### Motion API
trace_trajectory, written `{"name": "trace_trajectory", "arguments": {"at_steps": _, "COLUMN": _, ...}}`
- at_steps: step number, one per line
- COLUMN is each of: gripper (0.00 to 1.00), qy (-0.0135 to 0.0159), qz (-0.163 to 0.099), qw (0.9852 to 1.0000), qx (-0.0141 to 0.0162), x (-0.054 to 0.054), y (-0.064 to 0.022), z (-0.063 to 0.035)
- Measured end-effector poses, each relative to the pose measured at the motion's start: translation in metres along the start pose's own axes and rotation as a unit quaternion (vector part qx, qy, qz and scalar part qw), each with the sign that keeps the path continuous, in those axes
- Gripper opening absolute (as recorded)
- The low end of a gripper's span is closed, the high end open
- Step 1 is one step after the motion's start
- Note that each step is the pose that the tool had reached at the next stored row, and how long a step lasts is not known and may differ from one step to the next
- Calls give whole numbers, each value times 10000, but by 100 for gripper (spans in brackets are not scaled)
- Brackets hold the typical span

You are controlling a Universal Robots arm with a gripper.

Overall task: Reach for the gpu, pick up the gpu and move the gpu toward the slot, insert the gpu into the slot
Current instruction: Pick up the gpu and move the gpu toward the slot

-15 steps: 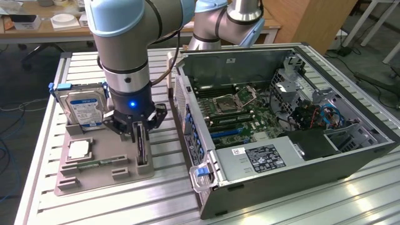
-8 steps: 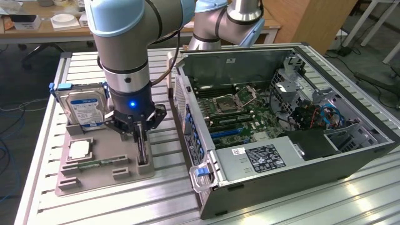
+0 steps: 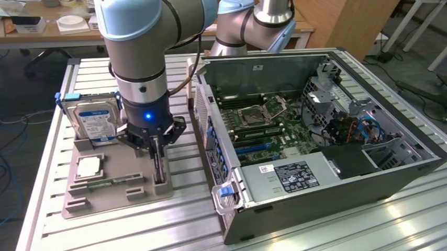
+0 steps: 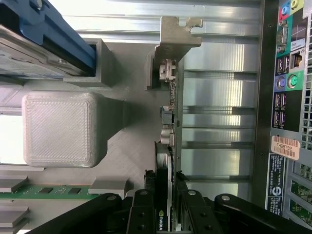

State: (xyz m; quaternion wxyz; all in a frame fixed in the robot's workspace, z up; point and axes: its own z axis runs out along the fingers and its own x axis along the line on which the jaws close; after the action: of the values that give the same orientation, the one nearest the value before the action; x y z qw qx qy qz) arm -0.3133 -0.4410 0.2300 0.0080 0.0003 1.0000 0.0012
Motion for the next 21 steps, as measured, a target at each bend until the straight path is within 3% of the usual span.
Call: {"name": "trace_trajectory", "arguments": {"at_steps": 21, "gripper": 26, "qy": -1, "qz": 0, "qw": 10000, "qx": -1, "x": -1, "y": 0, "z": -40}}
